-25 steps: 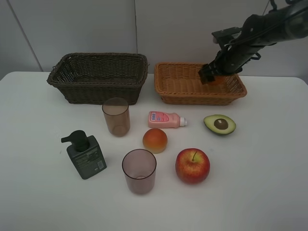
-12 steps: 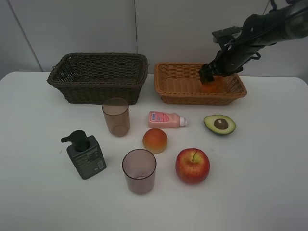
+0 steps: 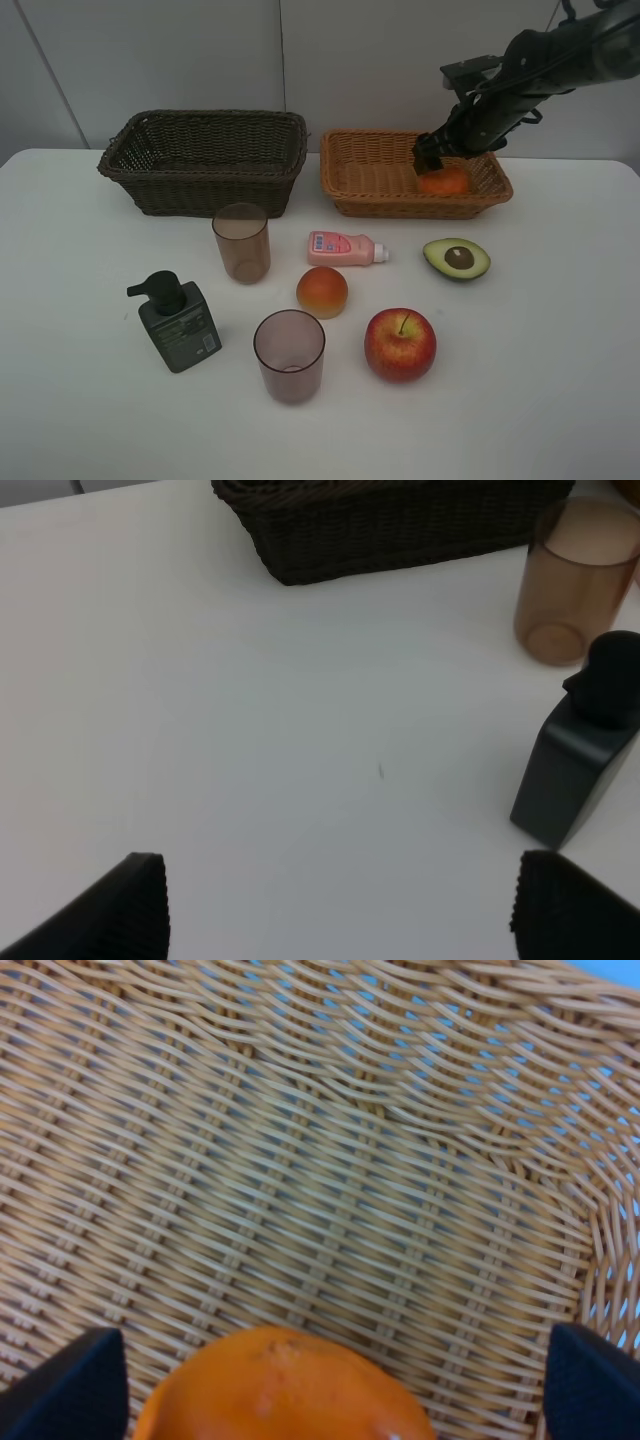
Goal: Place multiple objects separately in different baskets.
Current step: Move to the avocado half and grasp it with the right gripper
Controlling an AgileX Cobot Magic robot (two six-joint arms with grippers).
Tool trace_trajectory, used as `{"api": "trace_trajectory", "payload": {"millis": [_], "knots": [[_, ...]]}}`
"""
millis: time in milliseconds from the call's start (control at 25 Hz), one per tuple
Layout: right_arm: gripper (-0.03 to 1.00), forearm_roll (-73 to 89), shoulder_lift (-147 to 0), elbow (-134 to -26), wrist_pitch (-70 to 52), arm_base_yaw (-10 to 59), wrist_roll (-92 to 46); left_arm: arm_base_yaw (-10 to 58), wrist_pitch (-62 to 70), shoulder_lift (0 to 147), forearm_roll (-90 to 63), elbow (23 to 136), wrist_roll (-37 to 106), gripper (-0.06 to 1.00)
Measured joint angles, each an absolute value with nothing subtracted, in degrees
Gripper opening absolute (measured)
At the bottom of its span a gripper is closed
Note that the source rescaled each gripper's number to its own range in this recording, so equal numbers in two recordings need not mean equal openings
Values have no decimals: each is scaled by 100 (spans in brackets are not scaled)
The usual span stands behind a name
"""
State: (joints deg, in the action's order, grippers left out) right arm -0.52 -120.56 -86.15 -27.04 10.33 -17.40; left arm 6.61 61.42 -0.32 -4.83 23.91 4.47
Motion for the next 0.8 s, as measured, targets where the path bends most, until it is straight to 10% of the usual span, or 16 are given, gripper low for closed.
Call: {"api": "trace_trajectory", "payload": {"millis": [800], "knots": [[65, -163, -10890, -8615, -4137, 1066, -1718, 661, 6142, -32, -483, 2391, 447, 93]]}}
